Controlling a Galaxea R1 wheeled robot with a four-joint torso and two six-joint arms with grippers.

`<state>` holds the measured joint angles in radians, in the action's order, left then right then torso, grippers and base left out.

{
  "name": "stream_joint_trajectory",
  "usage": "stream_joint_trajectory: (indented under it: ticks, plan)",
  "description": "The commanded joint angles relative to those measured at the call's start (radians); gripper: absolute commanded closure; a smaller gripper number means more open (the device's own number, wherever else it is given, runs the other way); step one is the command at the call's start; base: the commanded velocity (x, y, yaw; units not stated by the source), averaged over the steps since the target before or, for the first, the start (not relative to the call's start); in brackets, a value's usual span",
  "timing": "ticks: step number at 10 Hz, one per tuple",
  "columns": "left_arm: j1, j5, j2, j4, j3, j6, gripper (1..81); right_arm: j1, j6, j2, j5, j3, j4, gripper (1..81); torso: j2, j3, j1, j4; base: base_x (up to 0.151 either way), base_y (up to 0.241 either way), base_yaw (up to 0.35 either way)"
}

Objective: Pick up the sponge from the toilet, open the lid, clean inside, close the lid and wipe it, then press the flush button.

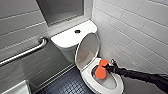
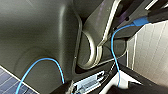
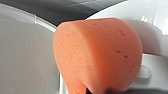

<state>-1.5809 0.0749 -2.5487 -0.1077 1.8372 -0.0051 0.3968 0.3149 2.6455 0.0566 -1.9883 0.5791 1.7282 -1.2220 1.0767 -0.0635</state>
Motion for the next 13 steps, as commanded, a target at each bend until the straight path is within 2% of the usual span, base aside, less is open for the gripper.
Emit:
stream_joint_trajectory:
  ticks: [1, 2, 4, 5, 6, 9, 13]
  plan:
    - [-0.049, -0.092, 0.013, 0.008, -0.022, -0.003, 1.0, -0.111, 0.167, 0.073, 0.039, -0.144, 0.007, 81.1, 0.000, 0.000, 0.000, 0.000, 0.000, 0.000, 0.000]
    - [-0.051, -0.092, 0.014, 0.008, -0.022, -0.003, 1.0, -0.104, 0.193, 0.075, 0.040, -0.171, 0.007, 81.1, 0.000, 0.000, 0.000, 0.000, 0.000, 0.000, 0.000]
    - [-0.051, -0.092, 0.014, 0.008, -0.027, -0.003, 1.0, -0.082, 0.207, 0.049, 0.042, -0.194, 0.007, 81.1, 0.000, 0.000, 0.000, 0.000, 0.000, 0.000, 0.000]
    - [-0.051, -0.092, 0.016, 0.008, -0.027, -0.003, 1.0, -0.062, 0.220, 0.022, 0.070, -0.179, 0.008, 81.1, 0.000, 0.000, 0.000, 0.000, 0.000, 0.000, 0.000]
    - [-0.051, -0.092, 0.017, 0.008, -0.027, -0.003, 1.0, -0.043, 0.239, -0.012, 0.093, -0.140, 0.007, 81.1, 0.000, 0.000, 0.000, 0.000, 0.000, 0.000, 0.000]
    - [-0.051, -0.092, 0.007, 0.002, -0.029, -0.001, 1.0, 0.038, 0.239, -0.168, 0.206, 0.076, -0.002, 81.1, 0.000, 0.000, 0.000, 0.000, 0.000, 0.000, 0.000]
    - [-0.051, -0.092, 0.010, -0.004, -0.039, 0.001, 1.0, 0.184, 0.242, -0.284, 0.316, 0.200, -0.001, 81.1, 0.000, 0.000, 0.000, 0.000, 0.000, 0.000, 0.000]
